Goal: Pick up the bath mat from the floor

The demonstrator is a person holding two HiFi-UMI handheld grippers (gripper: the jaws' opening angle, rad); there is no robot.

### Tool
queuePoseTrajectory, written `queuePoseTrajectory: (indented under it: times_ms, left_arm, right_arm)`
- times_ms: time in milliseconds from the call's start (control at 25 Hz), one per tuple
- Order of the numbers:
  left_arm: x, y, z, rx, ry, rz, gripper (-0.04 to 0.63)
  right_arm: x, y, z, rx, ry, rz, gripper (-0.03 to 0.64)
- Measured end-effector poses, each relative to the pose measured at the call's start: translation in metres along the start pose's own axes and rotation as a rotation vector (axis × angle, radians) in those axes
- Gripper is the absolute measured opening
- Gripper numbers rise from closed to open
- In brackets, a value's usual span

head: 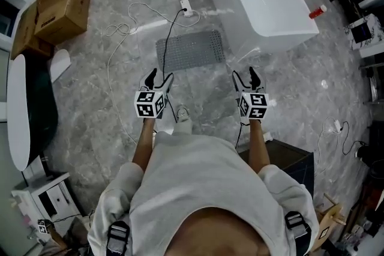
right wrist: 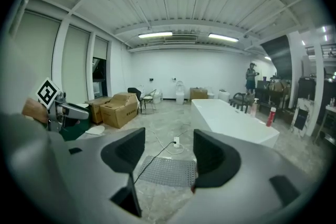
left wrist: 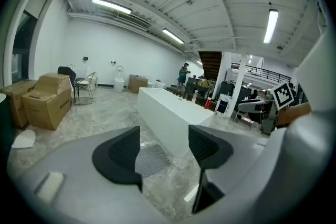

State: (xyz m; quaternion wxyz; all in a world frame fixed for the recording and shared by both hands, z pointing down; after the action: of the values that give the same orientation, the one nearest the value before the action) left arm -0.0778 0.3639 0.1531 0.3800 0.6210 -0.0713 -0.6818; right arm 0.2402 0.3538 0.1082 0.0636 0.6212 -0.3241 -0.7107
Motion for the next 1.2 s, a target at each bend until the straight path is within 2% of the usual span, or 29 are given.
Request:
queuePoseTrajectory:
  times_ms: [520,1200]
  left_arm:
    - [0.047,0.054,0.078,-0.054,0.002,0.011,0.288]
    - [0.062,0.097,0.108,-0.054,-0.011,0.053,0.288]
  right_arm:
    - [0.045,0.073,0.01,-0.061,0.002,0.036,0.268]
    - [0.048,0.128,-0.001,-0.046,0.02,0.087,0.268]
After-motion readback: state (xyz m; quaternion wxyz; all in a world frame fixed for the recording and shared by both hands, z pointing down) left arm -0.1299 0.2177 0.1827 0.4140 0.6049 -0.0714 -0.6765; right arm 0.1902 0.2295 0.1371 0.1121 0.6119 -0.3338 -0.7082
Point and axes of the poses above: the fingertips, and each gripper's own axes: y forward along the fingers, z to its left, x out of its top, the point moved 3 cm from there along -y, backward along the fingers, and after that the axes turned 10 degrees about z, right-handed, at the moved point
